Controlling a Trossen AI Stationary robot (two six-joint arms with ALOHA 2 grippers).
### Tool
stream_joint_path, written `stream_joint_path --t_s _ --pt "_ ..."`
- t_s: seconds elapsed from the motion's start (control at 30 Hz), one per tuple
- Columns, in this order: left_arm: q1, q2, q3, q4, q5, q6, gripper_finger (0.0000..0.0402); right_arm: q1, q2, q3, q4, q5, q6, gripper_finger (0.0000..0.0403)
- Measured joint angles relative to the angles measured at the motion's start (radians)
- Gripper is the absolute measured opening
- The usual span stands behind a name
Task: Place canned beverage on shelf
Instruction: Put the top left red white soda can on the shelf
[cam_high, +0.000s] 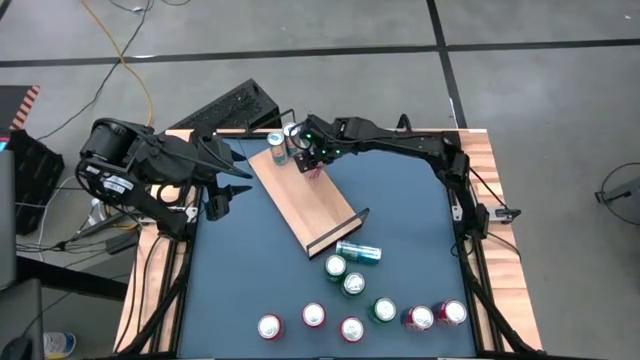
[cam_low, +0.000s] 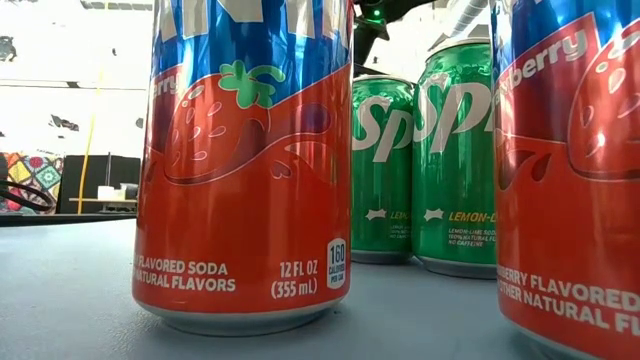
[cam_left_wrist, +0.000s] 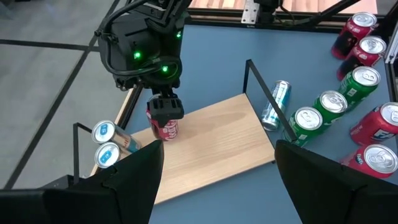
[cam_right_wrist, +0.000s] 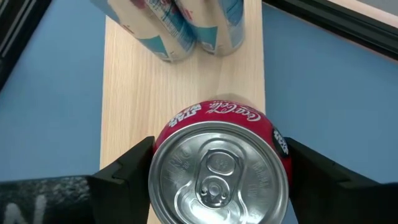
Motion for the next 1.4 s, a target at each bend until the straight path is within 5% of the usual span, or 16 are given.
stream_joint_path --t_s 0.93,1.4 --pt "0.000 0.000 0.000 0.000 0.008 0.000 0.0293 0.001 0.000 0.000 0.011 -0.053 -0.108 0.0312" --pt "0.000 0.000 0.000 0.000 0.009 -0.017 0.0293 0.000 0.000 -0.002 -0.015 -0.053 -0.035 0.0313"
